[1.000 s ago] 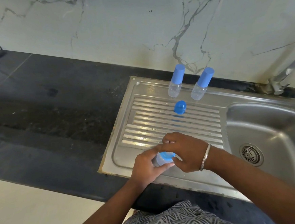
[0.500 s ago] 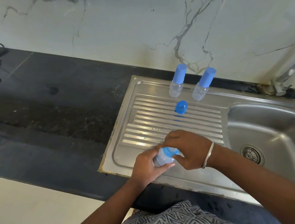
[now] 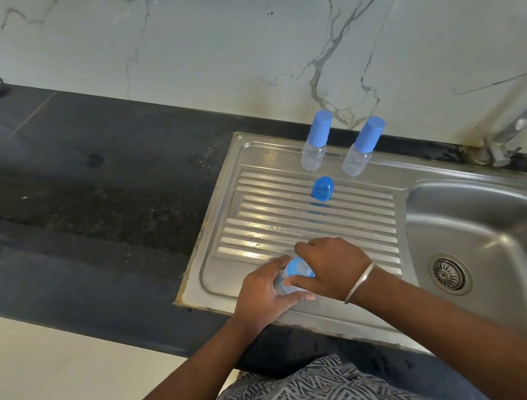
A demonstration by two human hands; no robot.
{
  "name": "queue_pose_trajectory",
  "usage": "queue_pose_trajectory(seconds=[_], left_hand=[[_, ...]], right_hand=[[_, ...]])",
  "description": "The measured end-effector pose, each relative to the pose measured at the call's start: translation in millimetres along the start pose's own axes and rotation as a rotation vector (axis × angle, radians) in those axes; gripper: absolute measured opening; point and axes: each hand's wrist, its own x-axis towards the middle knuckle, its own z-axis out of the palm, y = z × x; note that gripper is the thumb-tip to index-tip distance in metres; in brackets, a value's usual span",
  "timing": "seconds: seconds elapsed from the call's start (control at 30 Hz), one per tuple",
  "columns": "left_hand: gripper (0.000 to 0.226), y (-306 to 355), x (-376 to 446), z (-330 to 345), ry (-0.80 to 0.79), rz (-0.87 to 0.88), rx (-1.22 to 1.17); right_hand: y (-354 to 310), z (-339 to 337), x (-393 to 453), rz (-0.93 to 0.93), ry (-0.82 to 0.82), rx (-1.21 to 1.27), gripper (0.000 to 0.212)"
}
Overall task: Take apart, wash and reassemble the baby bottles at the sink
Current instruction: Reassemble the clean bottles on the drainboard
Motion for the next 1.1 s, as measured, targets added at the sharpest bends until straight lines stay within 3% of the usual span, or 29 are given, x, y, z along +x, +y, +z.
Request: queue_pose_trajectory(seconds=[0.1, 0.2, 0.37, 0.47, 0.6, 0.67, 0.83, 0.93, 1.1], left_hand=[[0.064, -3, 0, 0, -0.004, -0.004, 0.018], [0.060, -7, 0, 1, -0.016, -0.012, 0.032], [0.061, -3, -2, -1, 0.009, -0.006, 0.013], [0.059, 0, -2, -1, 0.011, -0.005, 0.005], [0.060, -4, -1, 0, 0.004, -0.020, 0.024], [0.060, -6, -1, 1, -0.006, -0.027, 0.032], [0.060, -8, -1, 2, -0.003, -0.036, 0.059], [0.060, -6, -2, 0, 0.005, -0.019, 0.060], [0.063, -10, 0, 2, -0.034, 0.001, 0.040]], right_hand=[[-3, 2, -3, 0.052, 0.053, 0.013, 0.063], [0, 2, -7, -0.028, 0.094, 0.102, 0.065], [3, -3, -4, -0.109, -0.044, 0.145, 0.054], [2, 0, 0, -0.047, 0.015, 0.118, 0.034], [-5, 4, -1, 0.092, 0.035, -0.004, 0.060], [-7, 4, -5, 0.130, 0.060, 0.050, 0.069], [-3, 6, -3, 0.002, 0.054, 0.136, 0.048], [-8, 2, -3, 0.078, 0.057, 0.107, 0.039], [-14, -1, -9, 0.168, 0.098, 0.060, 0.061]])
